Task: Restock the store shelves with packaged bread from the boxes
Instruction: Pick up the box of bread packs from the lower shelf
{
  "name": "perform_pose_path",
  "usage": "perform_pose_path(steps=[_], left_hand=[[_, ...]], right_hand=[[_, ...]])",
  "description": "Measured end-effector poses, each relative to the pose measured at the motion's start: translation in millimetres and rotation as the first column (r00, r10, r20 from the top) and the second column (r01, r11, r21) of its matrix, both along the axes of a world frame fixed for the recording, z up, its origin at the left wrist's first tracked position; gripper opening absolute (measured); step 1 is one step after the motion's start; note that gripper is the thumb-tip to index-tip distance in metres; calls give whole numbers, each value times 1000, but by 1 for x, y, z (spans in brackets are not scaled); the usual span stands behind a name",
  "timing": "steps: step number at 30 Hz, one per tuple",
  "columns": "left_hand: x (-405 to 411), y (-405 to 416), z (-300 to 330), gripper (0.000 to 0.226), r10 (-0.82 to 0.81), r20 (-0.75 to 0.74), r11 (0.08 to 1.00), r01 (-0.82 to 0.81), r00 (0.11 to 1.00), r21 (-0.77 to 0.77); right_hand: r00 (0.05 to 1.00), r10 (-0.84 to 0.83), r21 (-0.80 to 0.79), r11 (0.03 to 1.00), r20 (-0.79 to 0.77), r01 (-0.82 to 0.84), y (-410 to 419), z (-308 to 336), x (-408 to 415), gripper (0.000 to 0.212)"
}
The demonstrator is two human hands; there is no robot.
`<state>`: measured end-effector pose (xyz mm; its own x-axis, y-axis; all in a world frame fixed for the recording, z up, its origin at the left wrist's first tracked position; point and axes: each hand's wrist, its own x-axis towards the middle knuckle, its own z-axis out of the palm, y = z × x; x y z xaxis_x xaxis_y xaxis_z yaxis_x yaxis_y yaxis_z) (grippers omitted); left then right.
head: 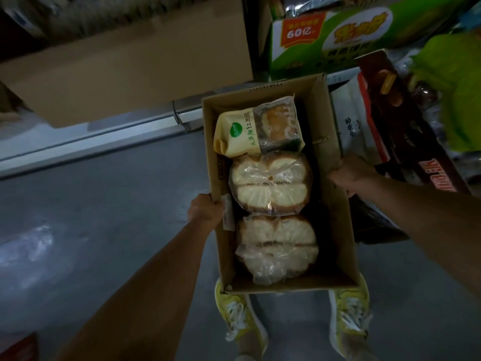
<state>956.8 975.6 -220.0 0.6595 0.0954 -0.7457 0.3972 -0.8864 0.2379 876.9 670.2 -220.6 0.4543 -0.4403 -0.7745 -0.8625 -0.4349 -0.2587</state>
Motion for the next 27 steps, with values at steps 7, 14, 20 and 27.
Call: perform_pose_path(steps=[7, 14, 20, 27], left_hand=[[-3, -9, -6, 14, 76, -45, 995, -78, 996, -64], [-12, -15, 10, 23, 155, -95, 979, -166, 983, -120], [-27, -50, 103, 44, 297, 16, 937, -288, 955, -197], [-67, -102, 236, 16, 589, -216, 646, -615, 778, -452]], right_hand=[[1000, 7, -131, 991, 7, -6, 0, -14, -3, 25], [999, 53, -108, 993, 10, -52, 2, 13, -3, 32], [997, 42, -8, 999, 71, -42, 5, 96, -31, 43], [893, -411, 337, 880, 184, 335, -9, 208, -73, 27]])
